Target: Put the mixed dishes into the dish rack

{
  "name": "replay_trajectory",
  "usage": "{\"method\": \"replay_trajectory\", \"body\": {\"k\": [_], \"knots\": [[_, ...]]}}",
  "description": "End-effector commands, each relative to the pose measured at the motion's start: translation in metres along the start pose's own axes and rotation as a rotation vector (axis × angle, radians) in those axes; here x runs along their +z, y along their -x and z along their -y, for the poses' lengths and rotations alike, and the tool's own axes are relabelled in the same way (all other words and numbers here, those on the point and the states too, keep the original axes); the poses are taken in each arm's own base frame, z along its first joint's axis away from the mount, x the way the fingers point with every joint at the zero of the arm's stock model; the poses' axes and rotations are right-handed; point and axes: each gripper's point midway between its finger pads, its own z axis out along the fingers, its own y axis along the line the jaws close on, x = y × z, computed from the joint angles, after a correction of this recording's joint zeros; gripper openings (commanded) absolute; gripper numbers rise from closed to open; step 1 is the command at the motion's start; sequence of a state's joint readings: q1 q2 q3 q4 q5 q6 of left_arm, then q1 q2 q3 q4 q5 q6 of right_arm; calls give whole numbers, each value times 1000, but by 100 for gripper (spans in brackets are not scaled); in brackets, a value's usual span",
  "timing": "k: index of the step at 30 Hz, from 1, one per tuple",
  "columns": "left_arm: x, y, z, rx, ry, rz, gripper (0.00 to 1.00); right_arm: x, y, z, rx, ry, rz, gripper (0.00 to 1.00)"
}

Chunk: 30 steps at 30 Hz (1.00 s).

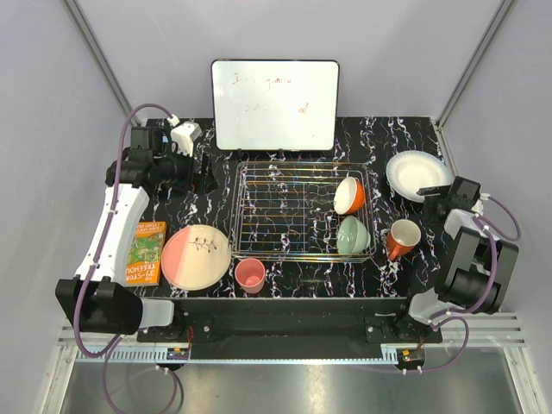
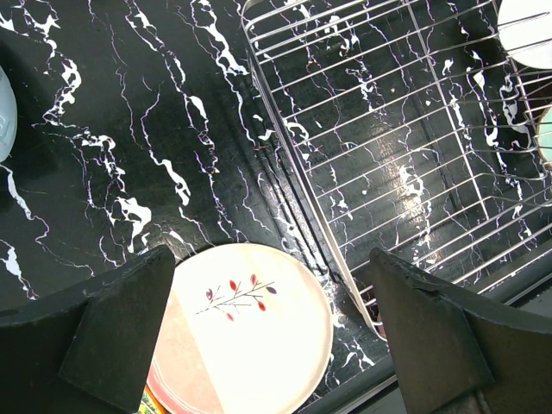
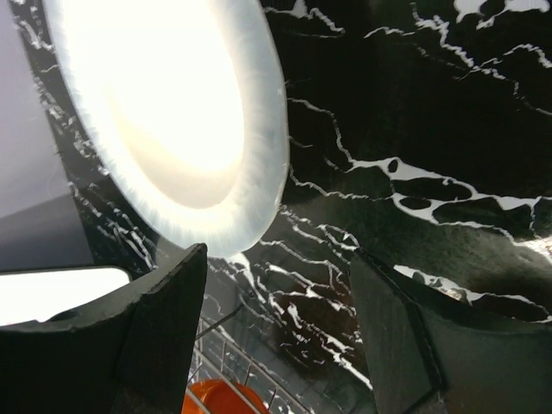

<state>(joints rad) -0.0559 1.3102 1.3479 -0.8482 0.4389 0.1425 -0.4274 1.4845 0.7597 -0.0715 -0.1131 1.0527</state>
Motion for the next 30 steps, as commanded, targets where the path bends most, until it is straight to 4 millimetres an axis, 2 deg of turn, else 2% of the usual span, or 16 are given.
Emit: {"method": "replay_trajectory", "body": {"k": [1, 7, 11, 17, 24, 30], "knots": [[-10, 8, 5, 28, -21, 50, 99, 10, 16, -10, 19, 7, 61, 75], [-15, 10, 2, 39, 1, 65, 99, 29, 25, -4, 55, -36, 98, 73], [-17, 10, 2, 39, 3, 66, 98, 37, 40, -17, 48, -7, 152, 73], [-18, 11, 2, 38, 6, 66, 99, 50, 48, -18, 34, -24, 174, 73], [-20, 10, 2, 32, 7, 65, 98, 66, 44, 0, 25, -88, 164, 72], [-23, 12, 4, 37, 5, 73, 99, 72, 44, 3, 2, -115, 150, 70]]}}
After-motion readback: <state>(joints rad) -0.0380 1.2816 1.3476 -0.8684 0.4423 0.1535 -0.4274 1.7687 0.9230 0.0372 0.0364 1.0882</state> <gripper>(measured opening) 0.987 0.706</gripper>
